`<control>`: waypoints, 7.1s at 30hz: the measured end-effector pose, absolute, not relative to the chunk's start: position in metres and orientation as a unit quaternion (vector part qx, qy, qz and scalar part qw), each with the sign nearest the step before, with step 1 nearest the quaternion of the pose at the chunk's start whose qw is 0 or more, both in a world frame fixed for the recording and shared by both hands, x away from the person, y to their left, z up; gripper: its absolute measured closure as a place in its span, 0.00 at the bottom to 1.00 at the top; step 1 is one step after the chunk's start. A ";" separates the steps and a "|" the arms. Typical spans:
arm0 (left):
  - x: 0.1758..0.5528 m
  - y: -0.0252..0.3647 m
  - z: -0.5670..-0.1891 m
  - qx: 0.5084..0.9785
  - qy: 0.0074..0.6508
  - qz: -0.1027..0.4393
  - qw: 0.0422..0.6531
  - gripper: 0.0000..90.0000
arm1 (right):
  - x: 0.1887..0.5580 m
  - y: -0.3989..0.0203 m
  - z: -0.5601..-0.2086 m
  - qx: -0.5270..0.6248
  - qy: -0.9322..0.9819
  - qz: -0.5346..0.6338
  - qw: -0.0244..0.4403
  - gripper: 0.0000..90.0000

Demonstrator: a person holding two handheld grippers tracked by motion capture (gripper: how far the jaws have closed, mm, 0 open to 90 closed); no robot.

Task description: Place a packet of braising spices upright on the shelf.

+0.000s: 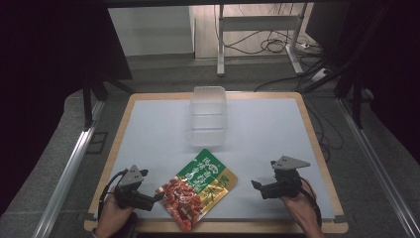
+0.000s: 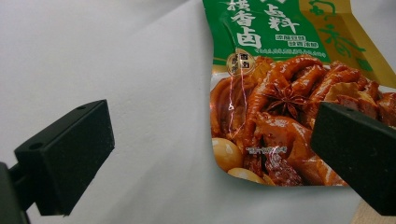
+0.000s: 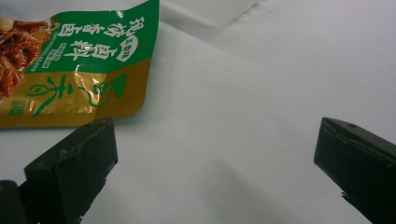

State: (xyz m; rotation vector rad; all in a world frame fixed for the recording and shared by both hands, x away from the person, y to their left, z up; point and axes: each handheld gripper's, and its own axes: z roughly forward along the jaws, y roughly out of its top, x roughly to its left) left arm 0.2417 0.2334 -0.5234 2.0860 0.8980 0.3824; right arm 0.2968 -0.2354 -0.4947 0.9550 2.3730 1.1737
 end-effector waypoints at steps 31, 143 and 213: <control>0.242 0.233 -0.524 0.830 0.355 0.152 0.403 0.00 | 0.315 -0.188 -0.511 0.296 0.858 0.405 0.113 0.00; 0.241 0.236 -0.522 0.820 0.365 0.164 0.409 0.00 | 0.348 -0.075 -0.398 0.201 0.889 0.408 0.063 0.99; 0.242 0.238 -0.522 0.817 0.365 0.155 0.420 0.00 | 0.424 -0.024 -0.317 0.177 0.852 0.482 0.102 0.99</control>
